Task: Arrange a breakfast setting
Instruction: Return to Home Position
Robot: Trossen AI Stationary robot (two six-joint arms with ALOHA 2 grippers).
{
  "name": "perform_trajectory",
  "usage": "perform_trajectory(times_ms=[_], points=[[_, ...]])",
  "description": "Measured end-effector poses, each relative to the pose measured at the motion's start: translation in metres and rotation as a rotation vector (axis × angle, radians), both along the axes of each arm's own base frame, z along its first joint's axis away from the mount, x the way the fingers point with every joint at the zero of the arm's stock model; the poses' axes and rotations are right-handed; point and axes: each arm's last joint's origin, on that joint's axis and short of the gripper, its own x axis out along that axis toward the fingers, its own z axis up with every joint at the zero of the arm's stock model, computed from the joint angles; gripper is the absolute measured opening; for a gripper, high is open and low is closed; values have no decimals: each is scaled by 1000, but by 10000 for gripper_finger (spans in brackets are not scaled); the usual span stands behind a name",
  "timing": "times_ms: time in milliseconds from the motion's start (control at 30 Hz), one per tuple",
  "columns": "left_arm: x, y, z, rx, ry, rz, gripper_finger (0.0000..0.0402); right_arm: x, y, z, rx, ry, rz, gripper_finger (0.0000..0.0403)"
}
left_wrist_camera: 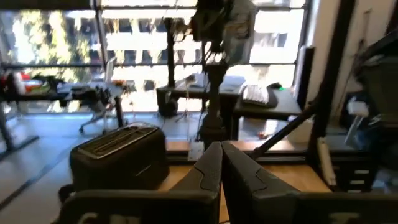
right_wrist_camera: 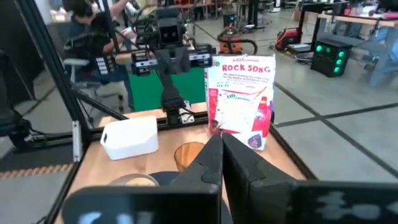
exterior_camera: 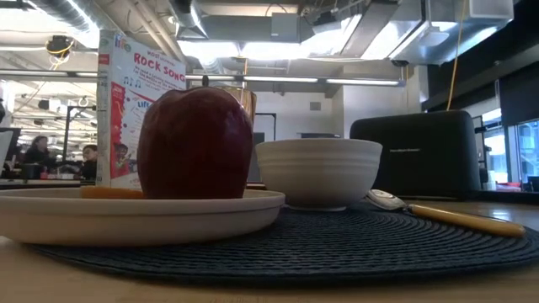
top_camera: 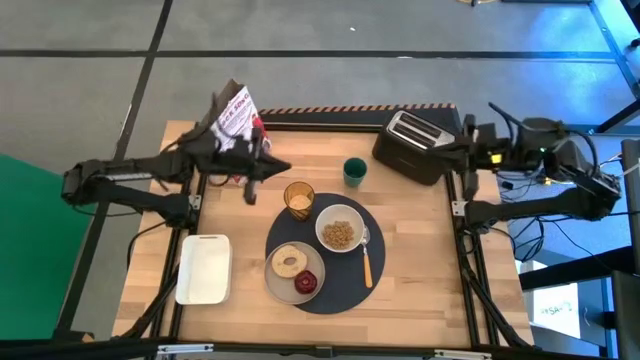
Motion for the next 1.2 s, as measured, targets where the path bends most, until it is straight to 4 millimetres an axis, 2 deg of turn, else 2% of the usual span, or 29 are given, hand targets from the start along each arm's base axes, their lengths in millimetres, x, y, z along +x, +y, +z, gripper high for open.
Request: perform_trajectory(times_ms=[133,267,367,467,700,933,1033,1200], points=[[-25,-7,-33,-56,-14,-24,2,-14,1,-31,52,-48,-9,0],[-48,-8,-62,-114,-12,73,3,-18,0,-75,54,-70,-58,1],[-59,-9,-79,-112,2,89,3,-20,-1,-109,134,-22,-103,0],[-65,-11,-91,-120,7,75,3,-23,0,-133,184,4,-78,0],[-82,-15,-111,-103,-9,70,2,-40,3,-155,130,-46,-12,0],[-97,-18,-127,-20,-57,72,2,-60,4,-169,110,-239,-26,0],[-101,-18,-135,-20,-65,74,2,-55,4,-175,129,-295,-28,0],[-104,-19,-150,-48,-52,74,1,-34,3,-199,147,-229,6,0]])
